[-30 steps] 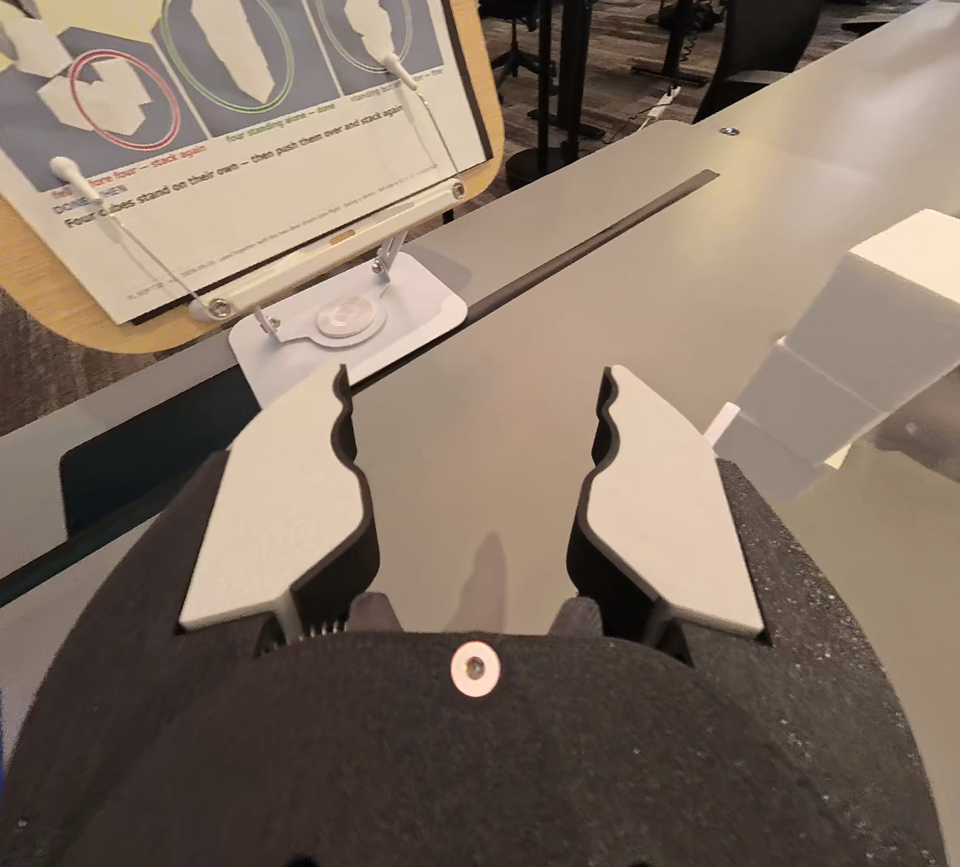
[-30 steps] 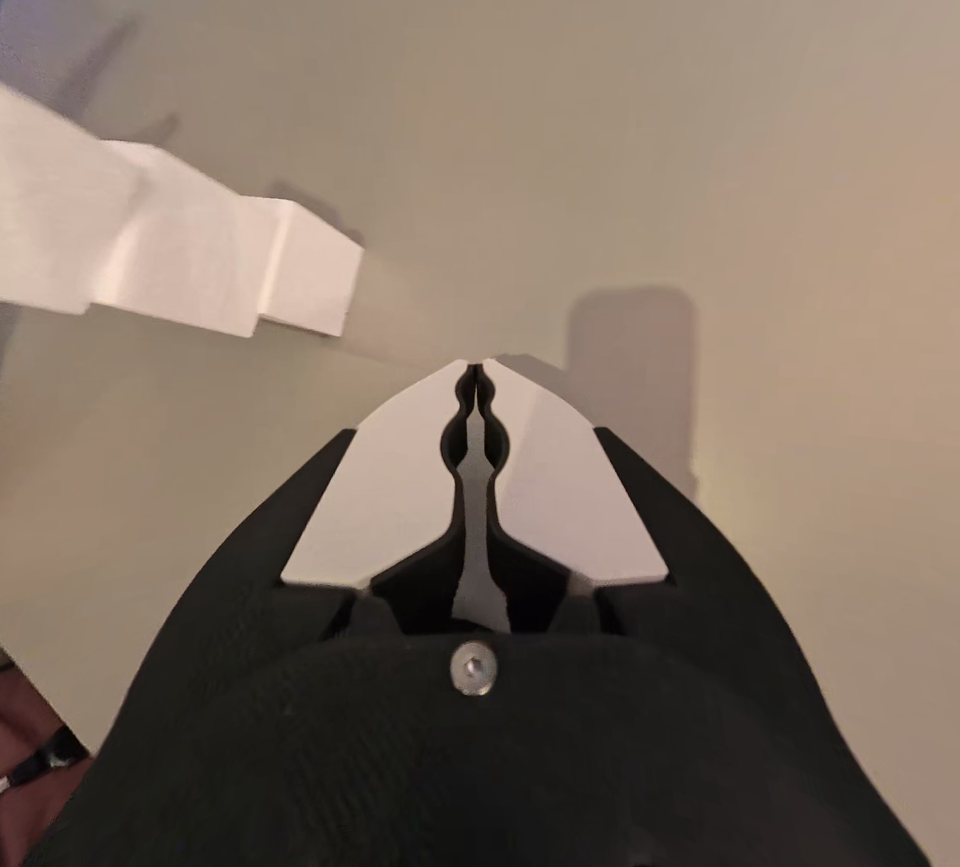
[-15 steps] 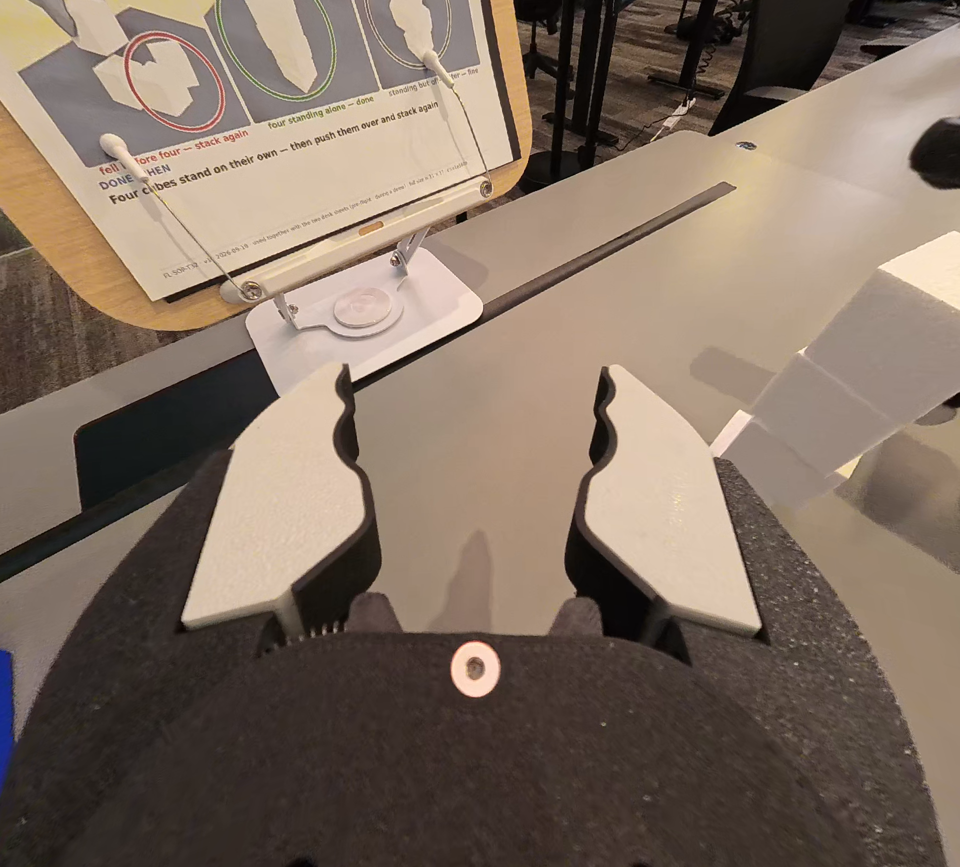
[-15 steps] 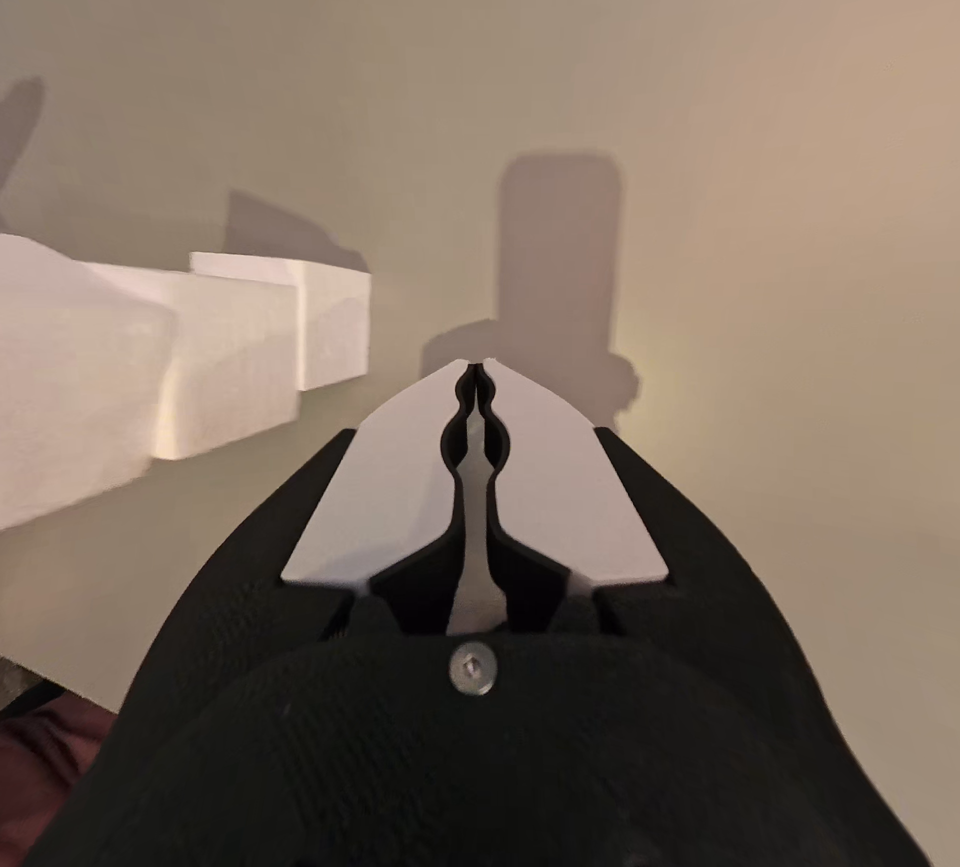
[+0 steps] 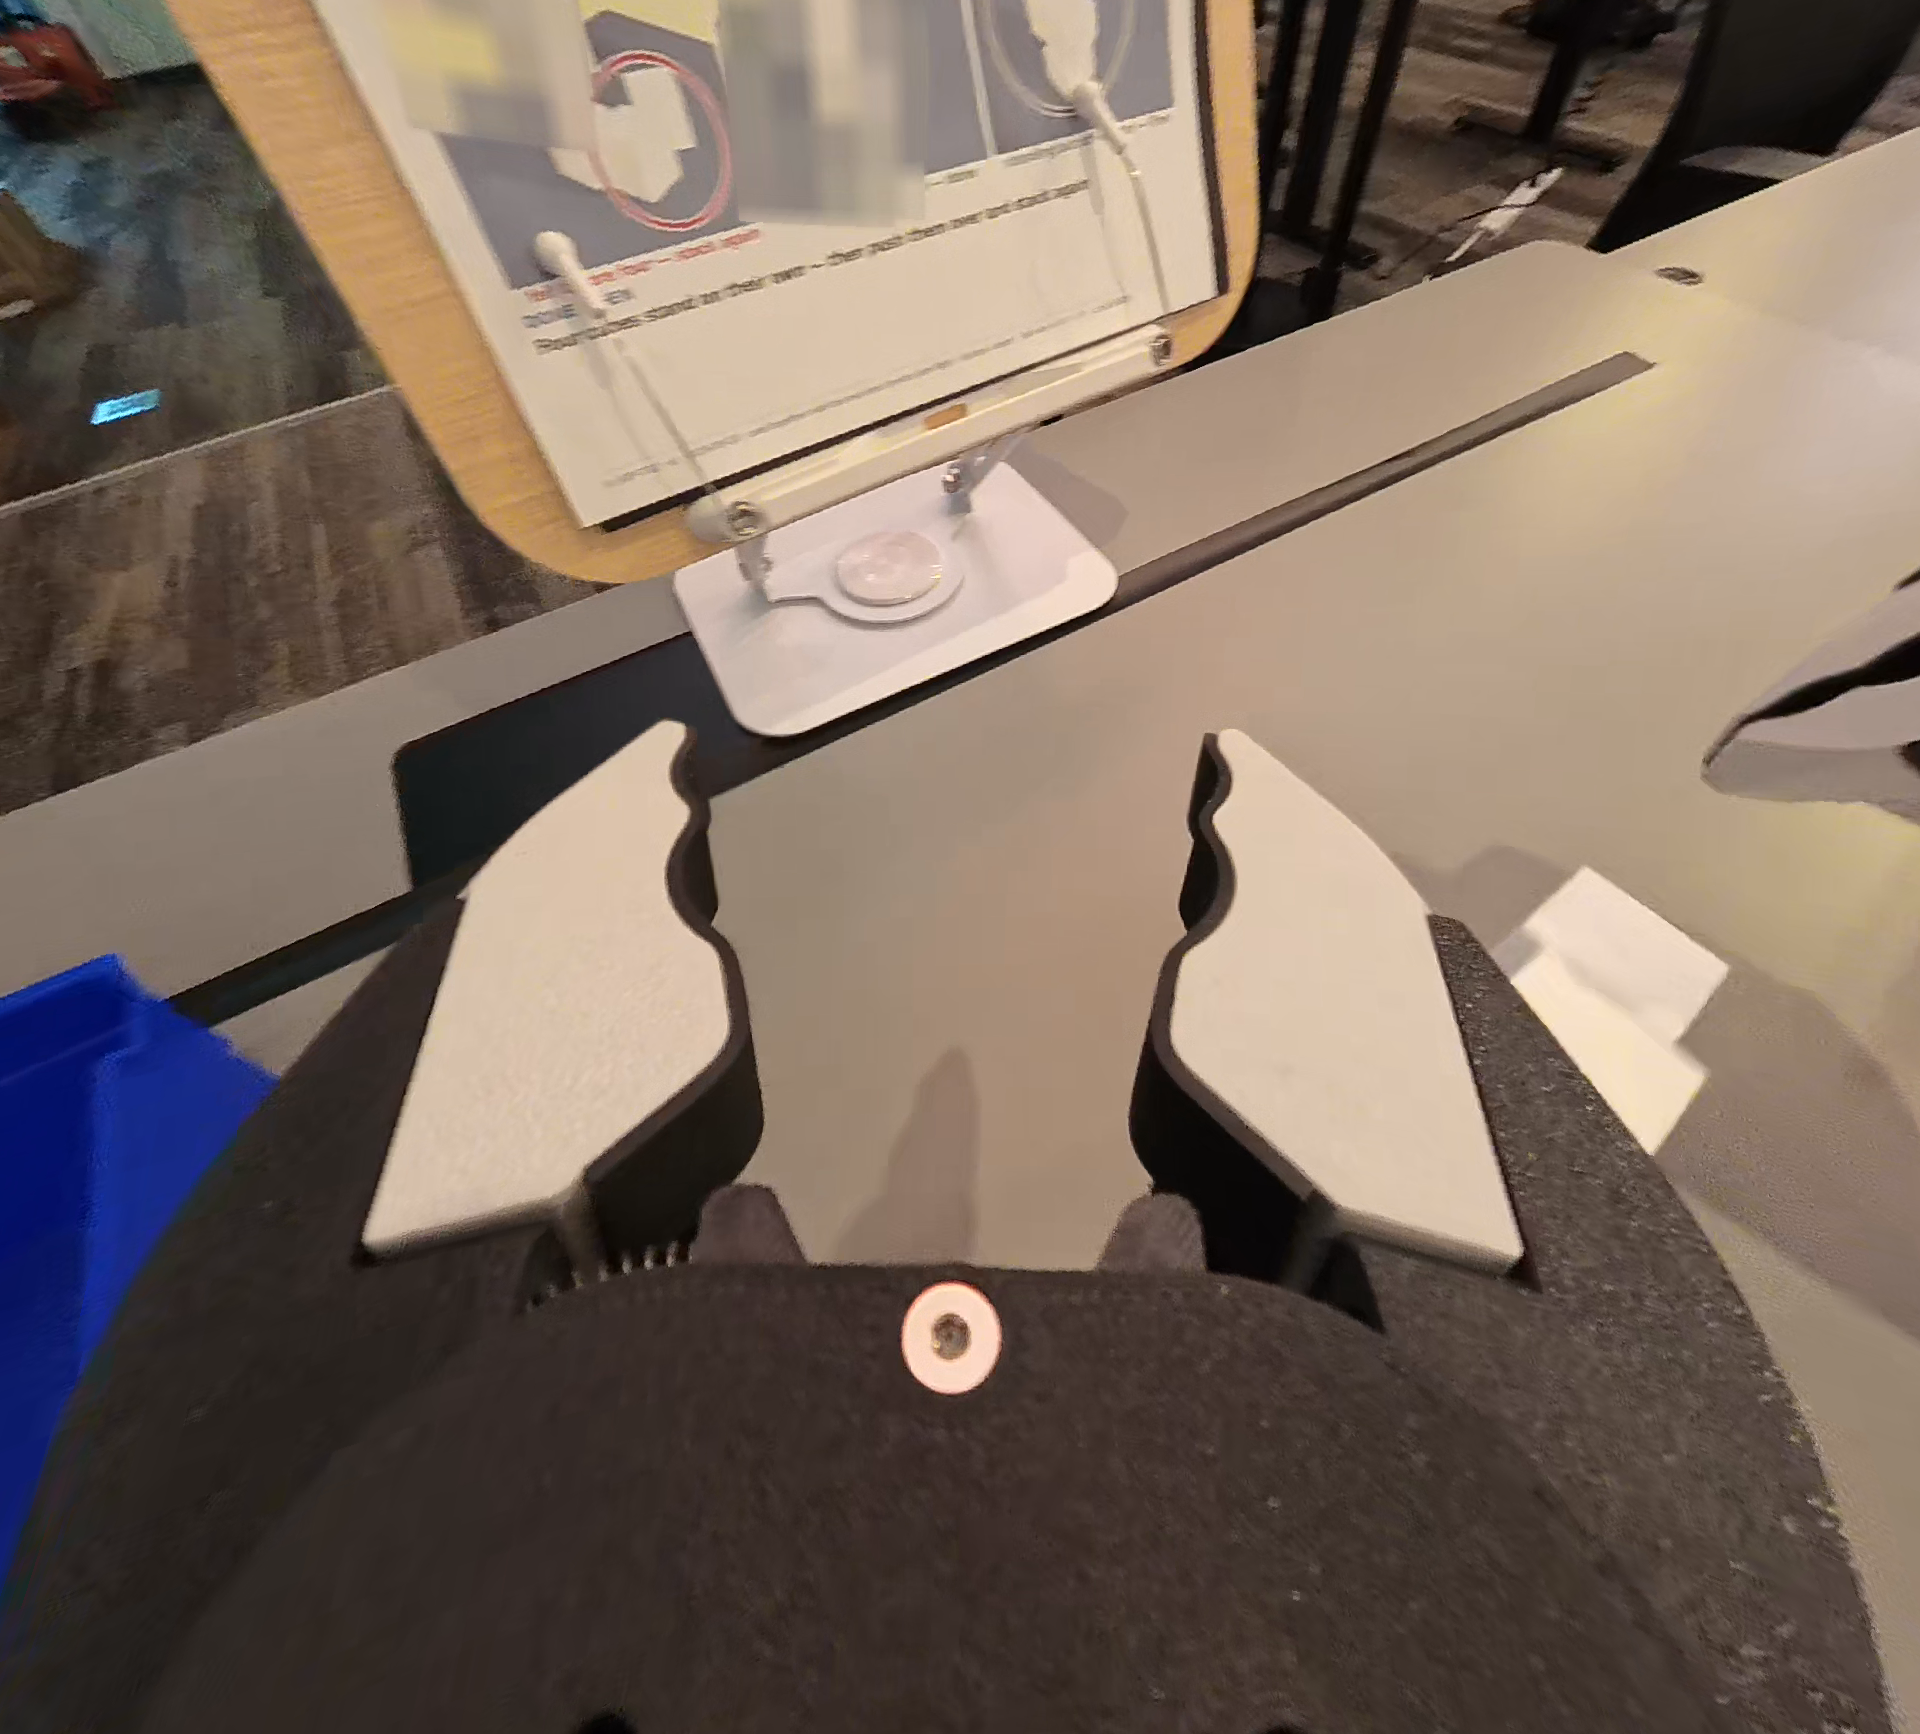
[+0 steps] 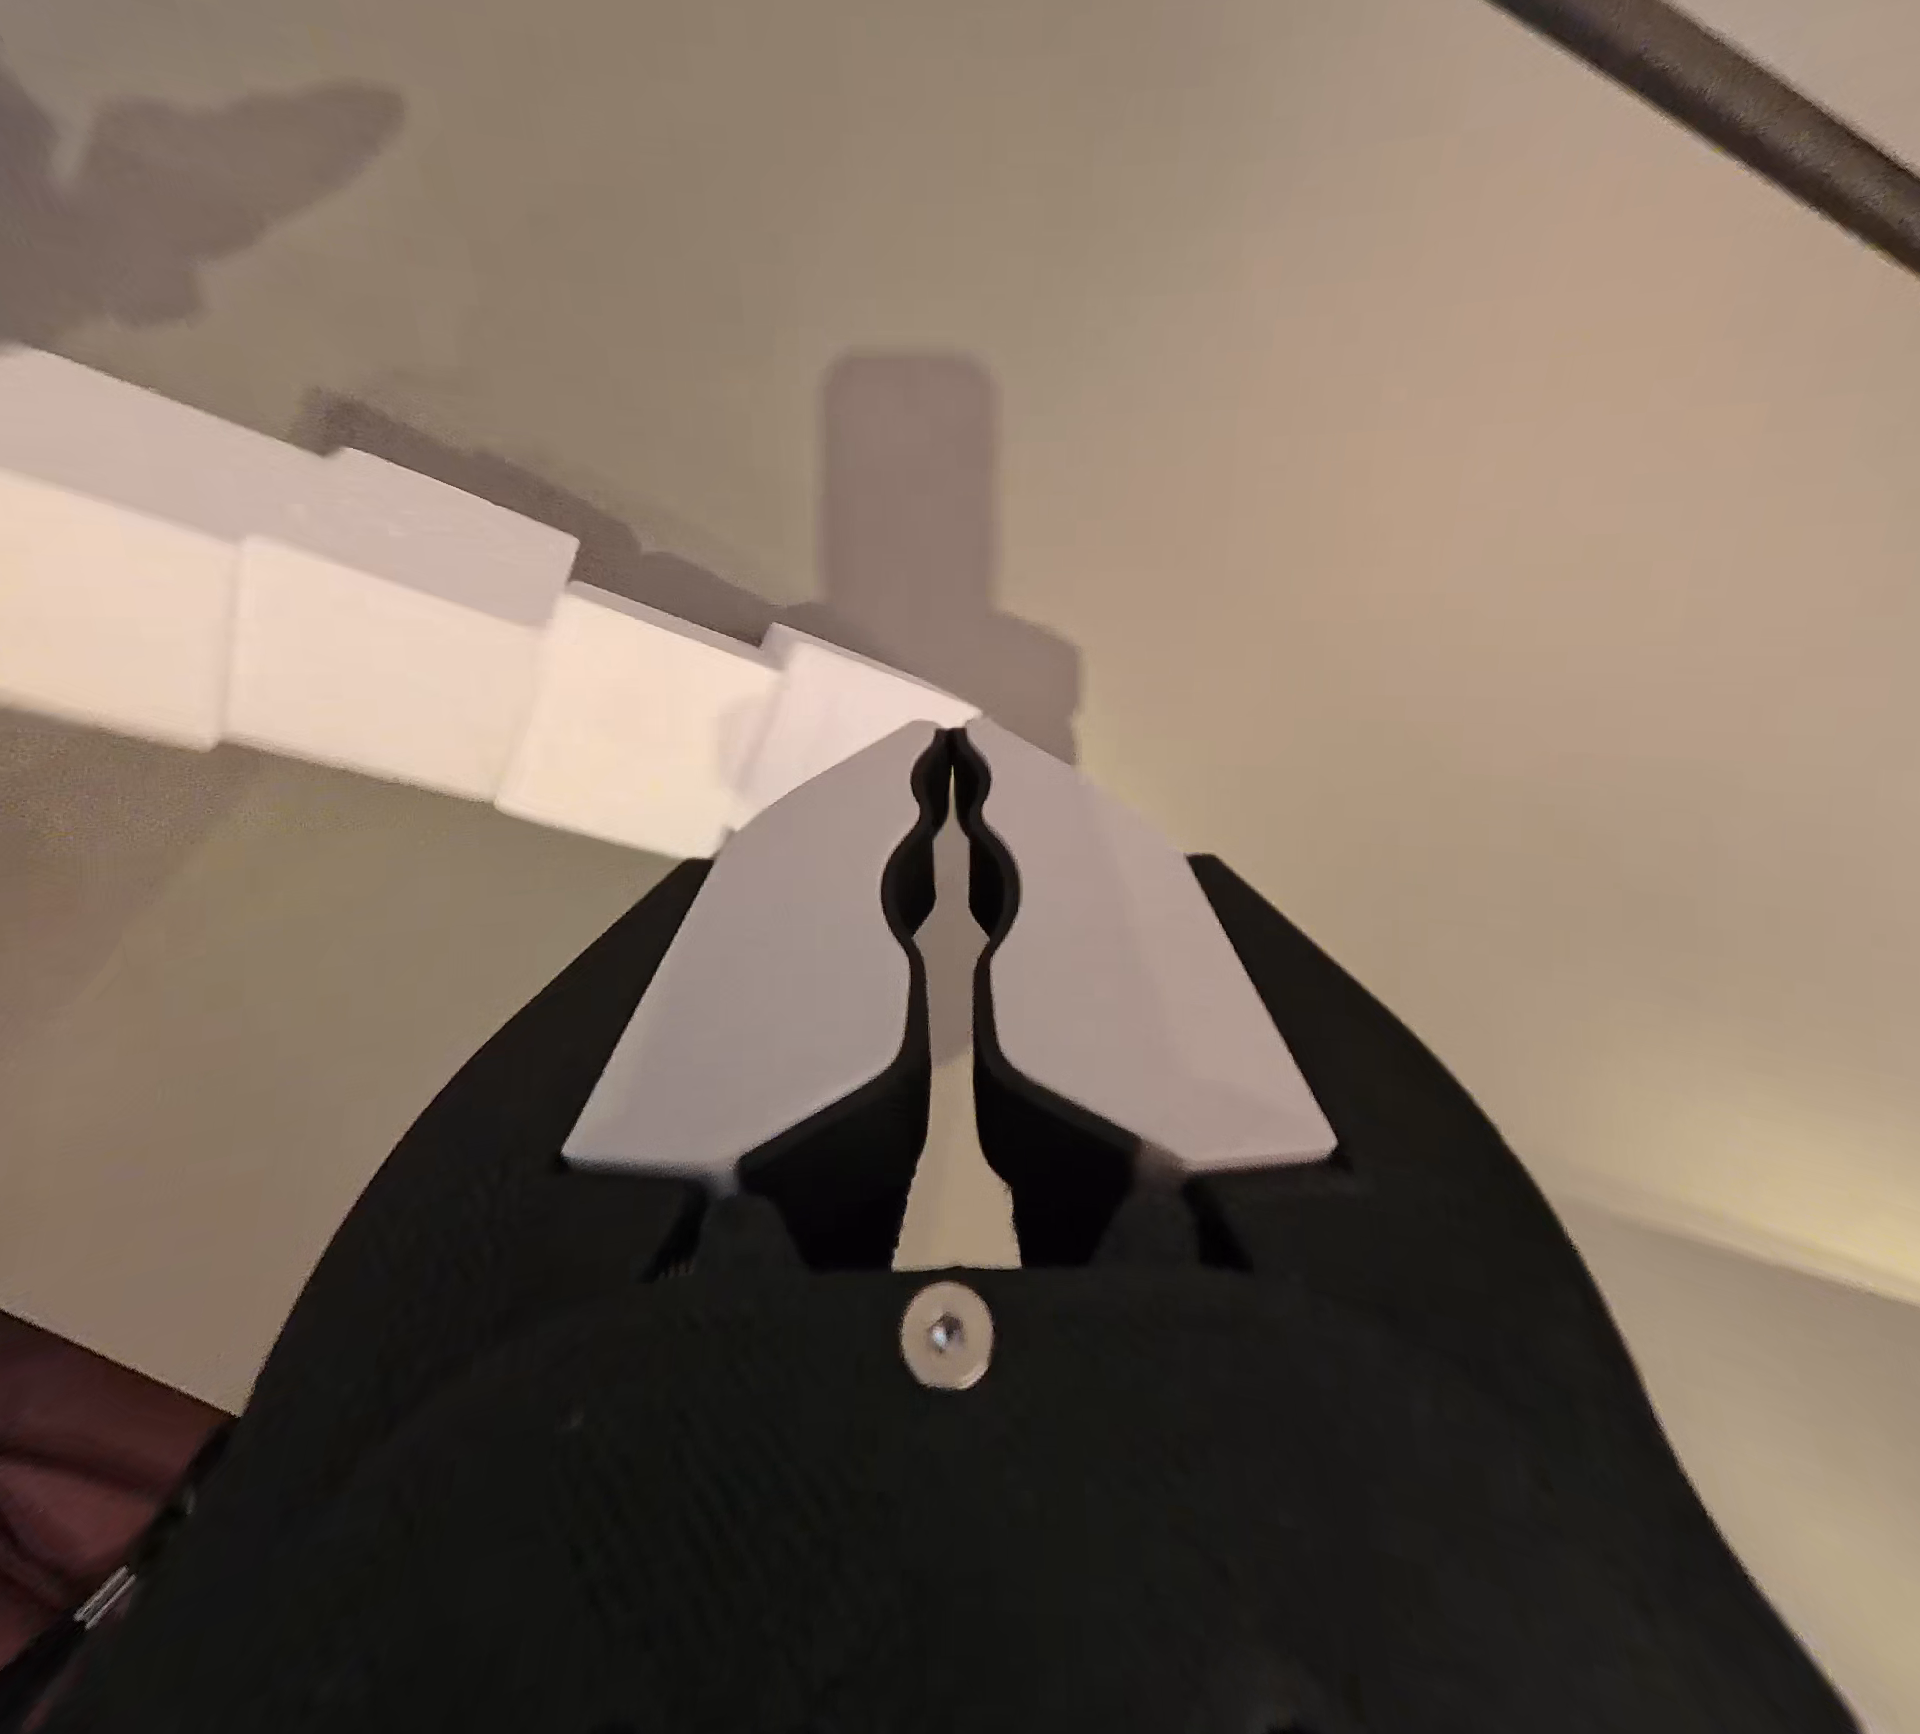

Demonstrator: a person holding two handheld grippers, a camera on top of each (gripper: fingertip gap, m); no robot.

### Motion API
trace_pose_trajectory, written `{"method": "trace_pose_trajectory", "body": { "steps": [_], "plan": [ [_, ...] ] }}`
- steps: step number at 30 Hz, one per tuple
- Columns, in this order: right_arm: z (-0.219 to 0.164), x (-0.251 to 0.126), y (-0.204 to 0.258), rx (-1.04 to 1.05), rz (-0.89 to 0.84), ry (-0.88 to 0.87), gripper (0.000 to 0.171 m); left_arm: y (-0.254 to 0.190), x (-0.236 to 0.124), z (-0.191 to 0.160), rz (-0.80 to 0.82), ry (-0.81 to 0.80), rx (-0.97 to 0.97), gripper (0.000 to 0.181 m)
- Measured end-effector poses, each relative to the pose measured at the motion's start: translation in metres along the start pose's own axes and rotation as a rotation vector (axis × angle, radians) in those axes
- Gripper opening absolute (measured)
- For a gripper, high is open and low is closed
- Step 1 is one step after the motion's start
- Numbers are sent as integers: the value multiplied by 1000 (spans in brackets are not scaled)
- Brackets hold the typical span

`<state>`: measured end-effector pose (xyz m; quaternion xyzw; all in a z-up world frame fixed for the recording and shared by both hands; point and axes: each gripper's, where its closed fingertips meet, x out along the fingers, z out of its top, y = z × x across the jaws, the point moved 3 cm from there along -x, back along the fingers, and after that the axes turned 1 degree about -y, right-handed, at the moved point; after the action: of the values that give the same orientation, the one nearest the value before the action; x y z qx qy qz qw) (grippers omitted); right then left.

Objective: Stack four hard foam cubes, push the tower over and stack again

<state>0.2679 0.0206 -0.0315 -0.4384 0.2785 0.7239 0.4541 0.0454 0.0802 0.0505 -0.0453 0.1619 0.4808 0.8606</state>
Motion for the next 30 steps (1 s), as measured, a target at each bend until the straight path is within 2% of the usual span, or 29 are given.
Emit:
{"method": "trace_pose_trajectory", "body": {
  "steps": [5, 9, 12, 18, 23, 25, 27, 30],
  "plan": [
    [10, -16, -1, -45, 12, -53, 1, 12, -14, 0, 3, 19, -14, 88],
    [20, -29, 2, -116, 131, -173, 1, 4, -20, 1, -34, 43, 29, 87],
    [28, -41, 5, -237, 291, -317, 4, 1, -24, 0, -26, 68, 80, 88],
    [44, -80, -18, -544, 453, -688, 17, -10, -37, 7, -99, 41, 141, 85],
    [51, -125, -34, -569, 629, -949, 36, -20, -52, 20, -128, -29, 193, 85],
    [41, -128, -36, -549, 753, -1067, 47, -25, -59, 26, -139, -62, 205, 83],
    [37, -120, -39, -525, 843, -1188, 48, -31, -65, 31, -149, -86, 210, 83],
    [31, -101, -35, -482, 940, -1090, 55, -45, -75, 36, -171, -98, 241, 83]
  ]
}}
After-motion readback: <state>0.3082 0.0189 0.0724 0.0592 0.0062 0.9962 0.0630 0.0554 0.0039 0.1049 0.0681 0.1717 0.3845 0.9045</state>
